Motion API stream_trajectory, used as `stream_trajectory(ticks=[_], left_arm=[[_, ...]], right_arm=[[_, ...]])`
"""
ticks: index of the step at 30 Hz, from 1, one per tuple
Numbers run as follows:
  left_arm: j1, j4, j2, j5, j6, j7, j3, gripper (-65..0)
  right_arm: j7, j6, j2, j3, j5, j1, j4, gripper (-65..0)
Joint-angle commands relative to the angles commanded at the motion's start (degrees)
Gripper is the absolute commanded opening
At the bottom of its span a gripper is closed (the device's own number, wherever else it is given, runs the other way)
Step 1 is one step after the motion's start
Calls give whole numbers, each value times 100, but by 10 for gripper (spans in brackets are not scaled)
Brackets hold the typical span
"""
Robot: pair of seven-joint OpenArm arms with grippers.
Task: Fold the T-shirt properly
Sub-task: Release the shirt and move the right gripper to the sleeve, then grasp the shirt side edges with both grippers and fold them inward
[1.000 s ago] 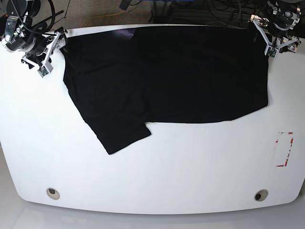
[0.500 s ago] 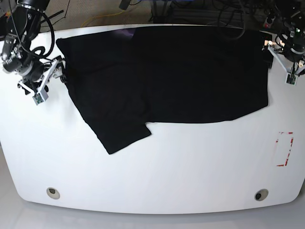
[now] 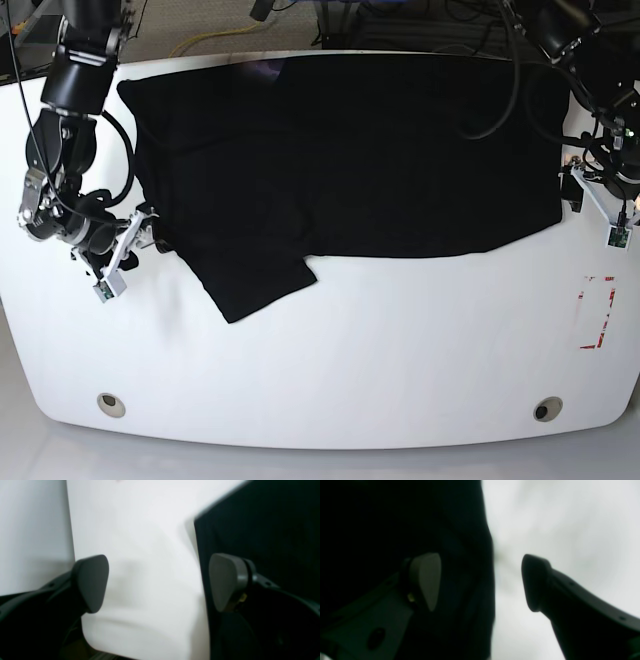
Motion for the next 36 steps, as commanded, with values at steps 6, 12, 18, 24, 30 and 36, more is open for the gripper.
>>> stream_trajectory(ticks=[6, 12, 18, 24, 30, 36], left_arm=[[-193, -607, 0, 9, 0, -738, 97, -51], [-211, -1011, 0, 9, 0, -1046, 114, -53], [-193, -1301, 0, 9, 0, -1064, 70, -53], [-202, -1565, -9, 9, 0, -1064, 62, -53], [-246, -1785, -9, 9, 0, -1073, 97, -49], [-440, -2136, -26, -26, 0, -1064, 105, -43]], right_arm=[[941, 0, -202, -633, -923, 721, -1240, -182], [1758, 0, -387, -659, -1609, 1292, -2629, -182], [1996, 0, -756, -668, -2048, 1433, -3042, -184], [2004, 0, -1231, -668, -2382, 1424, -3042, -184], [2092, 0, -1451, -651, -2655, 1433, -3042, -217], [2259, 0, -1451, -659, -2673, 1433, -3059, -571]])
